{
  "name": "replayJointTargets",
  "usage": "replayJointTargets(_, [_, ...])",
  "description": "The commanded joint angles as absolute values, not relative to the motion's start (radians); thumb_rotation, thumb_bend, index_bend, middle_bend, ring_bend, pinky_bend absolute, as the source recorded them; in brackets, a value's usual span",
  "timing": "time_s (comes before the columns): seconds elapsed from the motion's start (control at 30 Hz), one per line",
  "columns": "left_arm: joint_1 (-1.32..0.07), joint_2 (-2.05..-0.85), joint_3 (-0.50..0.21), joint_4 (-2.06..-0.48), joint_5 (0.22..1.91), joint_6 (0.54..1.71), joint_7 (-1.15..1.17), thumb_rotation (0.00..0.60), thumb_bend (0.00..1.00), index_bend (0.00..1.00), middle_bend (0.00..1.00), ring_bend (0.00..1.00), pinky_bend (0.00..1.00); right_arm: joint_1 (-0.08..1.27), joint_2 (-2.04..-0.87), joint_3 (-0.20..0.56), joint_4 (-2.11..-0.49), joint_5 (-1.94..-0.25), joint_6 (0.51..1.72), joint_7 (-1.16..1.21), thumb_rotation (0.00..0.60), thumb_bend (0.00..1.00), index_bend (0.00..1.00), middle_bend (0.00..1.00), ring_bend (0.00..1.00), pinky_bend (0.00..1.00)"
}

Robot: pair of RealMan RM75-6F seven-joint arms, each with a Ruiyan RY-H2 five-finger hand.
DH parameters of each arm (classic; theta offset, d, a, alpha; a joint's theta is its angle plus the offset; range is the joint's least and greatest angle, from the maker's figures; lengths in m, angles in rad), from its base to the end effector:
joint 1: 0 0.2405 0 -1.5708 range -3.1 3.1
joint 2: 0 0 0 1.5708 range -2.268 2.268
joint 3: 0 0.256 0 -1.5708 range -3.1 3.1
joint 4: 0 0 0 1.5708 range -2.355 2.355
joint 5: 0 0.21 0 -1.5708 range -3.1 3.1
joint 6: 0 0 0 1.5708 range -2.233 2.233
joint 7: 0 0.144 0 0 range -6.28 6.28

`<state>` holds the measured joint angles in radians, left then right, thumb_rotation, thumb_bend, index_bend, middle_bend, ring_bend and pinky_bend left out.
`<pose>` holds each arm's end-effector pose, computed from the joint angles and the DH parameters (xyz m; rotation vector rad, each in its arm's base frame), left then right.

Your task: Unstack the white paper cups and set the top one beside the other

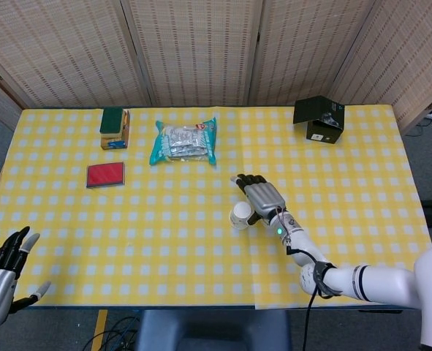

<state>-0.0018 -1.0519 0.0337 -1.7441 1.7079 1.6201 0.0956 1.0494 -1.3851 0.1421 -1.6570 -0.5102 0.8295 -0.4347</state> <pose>-0.2746 0.1363 0.1658 -1.4802 -0.8146 -0.9722 -0.1024 -0.3707 0.0016 1.8804 -1.2337 0.7254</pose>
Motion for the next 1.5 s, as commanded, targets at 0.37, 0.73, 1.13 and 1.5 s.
replayJointTargets(0.37, [-0.017,-1.077,0.023,-1.744,1.670,1.575,0.148,0.492,0.26,0.03,0.00,0.00,0.23,0.814,-1.071,0.100,-2.023,-0.881,1.018,-0.276,0.600,0.20,0.02,0.00,0.00,0.00])
replayJointTargets(0.73, [-0.050,-1.099,-0.004,-1.733,1.600,1.511,0.172,0.493,0.26,0.03,0.00,0.00,0.23,0.429,-0.954,-0.125,-1.927,-1.477,1.315,0.013,0.600,0.20,0.02,0.00,0.00,0.00])
replayJointTargets(1.13, [-0.058,-1.099,-0.025,-1.728,1.547,1.504,0.187,0.492,0.26,0.04,0.00,0.00,0.23,0.119,-1.128,-0.157,-1.541,-1.643,1.694,0.046,0.600,0.20,0.02,0.00,0.00,0.00])
replayJointTargets(1.5, [-0.053,-1.112,0.001,-1.740,1.592,1.517,0.230,0.494,0.26,0.04,0.00,0.00,0.23,0.072,-1.145,-0.109,-1.482,-1.604,1.679,0.074,0.600,0.20,0.02,0.00,0.00,0.00])
